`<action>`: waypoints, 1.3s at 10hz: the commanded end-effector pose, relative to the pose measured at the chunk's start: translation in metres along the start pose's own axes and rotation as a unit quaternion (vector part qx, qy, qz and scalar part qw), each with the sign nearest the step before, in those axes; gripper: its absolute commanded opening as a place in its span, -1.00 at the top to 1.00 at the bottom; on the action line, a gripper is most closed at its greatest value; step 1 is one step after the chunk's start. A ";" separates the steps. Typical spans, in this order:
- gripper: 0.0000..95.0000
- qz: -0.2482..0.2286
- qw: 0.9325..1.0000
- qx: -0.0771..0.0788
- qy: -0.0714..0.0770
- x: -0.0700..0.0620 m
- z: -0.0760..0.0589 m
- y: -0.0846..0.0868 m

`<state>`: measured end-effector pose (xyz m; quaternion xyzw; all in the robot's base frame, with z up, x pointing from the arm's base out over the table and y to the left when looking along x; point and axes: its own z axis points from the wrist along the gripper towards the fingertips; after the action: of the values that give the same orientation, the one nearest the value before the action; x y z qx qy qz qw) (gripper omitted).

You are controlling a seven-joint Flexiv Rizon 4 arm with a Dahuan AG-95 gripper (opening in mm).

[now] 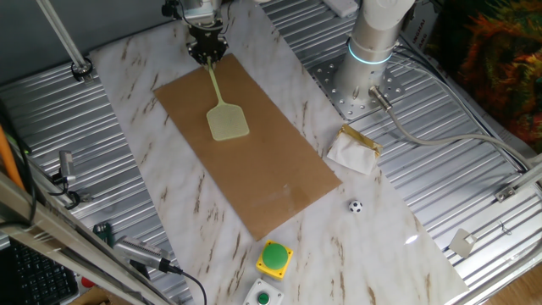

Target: Swat with a flyswatter

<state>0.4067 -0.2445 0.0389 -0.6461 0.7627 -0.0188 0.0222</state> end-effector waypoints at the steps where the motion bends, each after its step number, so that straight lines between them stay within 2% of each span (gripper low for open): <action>1: 1.00 0.001 1.000 0.001 -0.003 0.000 0.003 0.000; 7: 1.00 -0.004 1.000 -0.001 -0.001 0.000 0.010 0.000; 13: 1.00 -0.004 1.000 -0.003 0.000 0.001 0.010 0.000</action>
<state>0.4071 -0.2449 0.0291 -0.6487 0.7606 -0.0164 0.0204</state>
